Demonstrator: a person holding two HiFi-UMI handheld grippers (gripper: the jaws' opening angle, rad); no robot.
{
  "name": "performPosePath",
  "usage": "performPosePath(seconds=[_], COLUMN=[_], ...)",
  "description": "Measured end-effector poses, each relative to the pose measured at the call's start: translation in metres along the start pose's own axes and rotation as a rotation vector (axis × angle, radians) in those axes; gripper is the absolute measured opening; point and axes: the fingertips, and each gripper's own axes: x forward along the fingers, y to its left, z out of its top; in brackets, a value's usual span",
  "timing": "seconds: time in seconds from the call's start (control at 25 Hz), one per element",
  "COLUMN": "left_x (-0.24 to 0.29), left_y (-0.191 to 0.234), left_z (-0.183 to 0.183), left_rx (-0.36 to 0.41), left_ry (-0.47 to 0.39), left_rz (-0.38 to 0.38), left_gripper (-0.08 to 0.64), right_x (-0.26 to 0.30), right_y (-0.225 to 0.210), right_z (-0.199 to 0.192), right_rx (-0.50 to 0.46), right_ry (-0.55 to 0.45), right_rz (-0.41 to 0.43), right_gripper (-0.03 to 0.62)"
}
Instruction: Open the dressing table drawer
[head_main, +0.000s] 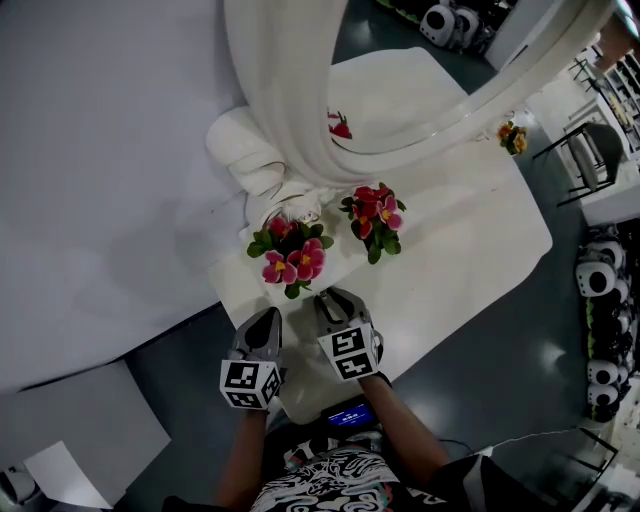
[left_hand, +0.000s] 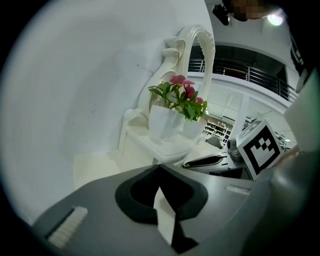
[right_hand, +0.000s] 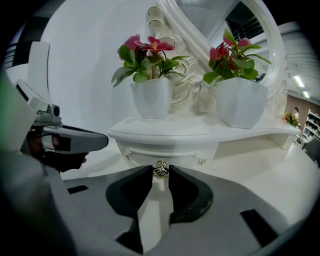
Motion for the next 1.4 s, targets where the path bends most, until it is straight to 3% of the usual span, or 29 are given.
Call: performPosePath(seconds=[0.48,1.04,1.24,1.4], left_x=[-0.010,-0.018,-0.030,-0.044], left_y=[-0.008,-0.017,-0.030,-0.041], left_z=[-0.001,0.010,0.022,0.035], left_rx=[-0.004,0.006,0.020,0.042], left_ry=[-0.019,-0.053,-0.091,-0.129], left_rz=[-0.018,-0.029,-0.051,-0.063], left_gripper=[0.002,0.002,0.002,0.002], right_x=[-0.031,-0.047,-0.075,-0.100], right_y=[0.008,0.011,0.015,0.013], right_z=[-0.032,-0.040,-0.041,-0.030], right_rx=[0.019,0.029,0.039,0.042], right_ry=[0.050,0.069,0.040,-0.018], right_rz=[-0.029,-0.051,-0.087,-0.144], right_gripper=[0.100,0.106,0.104,0.053])
